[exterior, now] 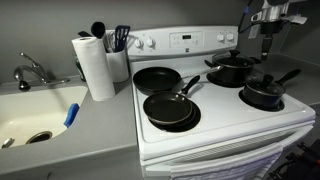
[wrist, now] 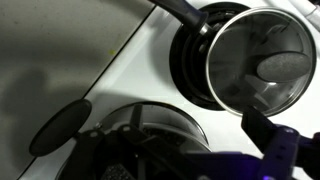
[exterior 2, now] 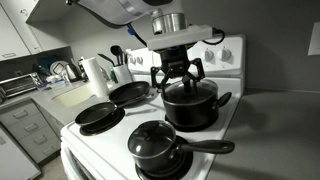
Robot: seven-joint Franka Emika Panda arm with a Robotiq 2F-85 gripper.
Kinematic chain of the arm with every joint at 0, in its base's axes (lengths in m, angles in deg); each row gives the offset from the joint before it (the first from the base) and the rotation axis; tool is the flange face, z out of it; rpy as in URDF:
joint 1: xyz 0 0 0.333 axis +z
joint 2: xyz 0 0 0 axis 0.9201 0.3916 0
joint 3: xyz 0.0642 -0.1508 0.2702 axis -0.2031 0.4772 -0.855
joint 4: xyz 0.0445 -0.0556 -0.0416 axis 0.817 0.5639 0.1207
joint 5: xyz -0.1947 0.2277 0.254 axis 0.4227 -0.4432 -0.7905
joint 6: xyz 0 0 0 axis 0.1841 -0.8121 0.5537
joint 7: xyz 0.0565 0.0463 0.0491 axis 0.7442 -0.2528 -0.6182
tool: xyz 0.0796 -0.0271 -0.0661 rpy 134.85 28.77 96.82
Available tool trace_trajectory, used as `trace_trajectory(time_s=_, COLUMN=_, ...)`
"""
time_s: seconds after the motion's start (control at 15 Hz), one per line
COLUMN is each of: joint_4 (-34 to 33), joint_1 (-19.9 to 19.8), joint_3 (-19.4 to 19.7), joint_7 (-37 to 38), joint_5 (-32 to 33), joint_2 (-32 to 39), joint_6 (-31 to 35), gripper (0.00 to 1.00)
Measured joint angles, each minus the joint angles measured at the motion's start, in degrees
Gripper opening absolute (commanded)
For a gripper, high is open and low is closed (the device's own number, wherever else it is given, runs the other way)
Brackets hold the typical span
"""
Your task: Uncover the pot and put it on the stove
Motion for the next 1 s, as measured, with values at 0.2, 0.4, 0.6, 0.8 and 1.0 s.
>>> trace_trajectory(time_s=0.2, joint_4=-2.9, joint_1=-0.6, joint_3=-0.5, joint_7=-0.4, joint_5=0.0, joint_2=2.0, joint_6=1.2, gripper=1.00)
trace_trajectory(time_s=0.4, joint_4=-5.4, joint_1=-1.5, joint_3=-0.7, joint_7=-0.4, joint_5=-0.7, joint_2=4.3, joint_6=2.6, gripper=1.00)
trace_trajectory(time_s=0.6, joint_4=-6.6, joint_1=-1.9, joint_3=-0.9, joint_7=-0.4, joint_5=-1.1, joint_2=5.2, joint_6=2.5, gripper=1.00)
trace_trajectory(time_s=0.8, joint_4=-6.5, joint_1=-2.1, joint_3=-1.4, joint_7=-0.2, joint_5=-1.3, joint_2=5.1, joint_6=2.9, gripper=1.00)
trace_trajectory(time_s=1.0, joint_4=-6.5, joint_1=-2.2, joint_3=-1.7, joint_7=-0.2, joint_5=-4.4, joint_2=5.6, joint_6=7.0, gripper=1.00)
